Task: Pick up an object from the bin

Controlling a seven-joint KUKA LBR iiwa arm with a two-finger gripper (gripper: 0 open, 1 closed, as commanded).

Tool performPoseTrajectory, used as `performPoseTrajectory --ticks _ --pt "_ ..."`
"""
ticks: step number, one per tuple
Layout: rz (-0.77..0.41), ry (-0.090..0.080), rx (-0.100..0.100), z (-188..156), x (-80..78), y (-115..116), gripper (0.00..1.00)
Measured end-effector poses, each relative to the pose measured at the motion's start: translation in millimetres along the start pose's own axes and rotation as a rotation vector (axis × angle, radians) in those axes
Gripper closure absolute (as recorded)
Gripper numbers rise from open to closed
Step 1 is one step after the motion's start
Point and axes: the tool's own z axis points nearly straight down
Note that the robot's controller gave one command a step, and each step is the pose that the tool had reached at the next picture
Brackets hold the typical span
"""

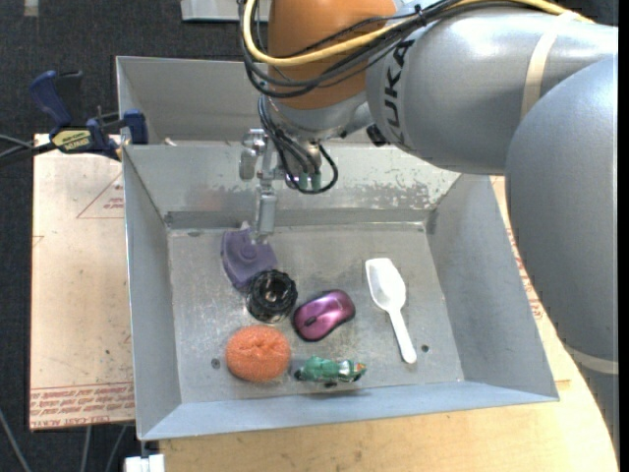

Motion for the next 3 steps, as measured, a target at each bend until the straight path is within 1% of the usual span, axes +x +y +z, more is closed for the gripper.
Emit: performPoseTrajectory --ticks 1,2,3 --pt "0.002 -0.006 -0.001 -6 -0.7 -1 0.00" --pt "-0.031 -0.013 -0.003 34 9.2 -17 0.00" --pt "-0.032 -0.009 -0.002 105 29.3 -38 0.00"
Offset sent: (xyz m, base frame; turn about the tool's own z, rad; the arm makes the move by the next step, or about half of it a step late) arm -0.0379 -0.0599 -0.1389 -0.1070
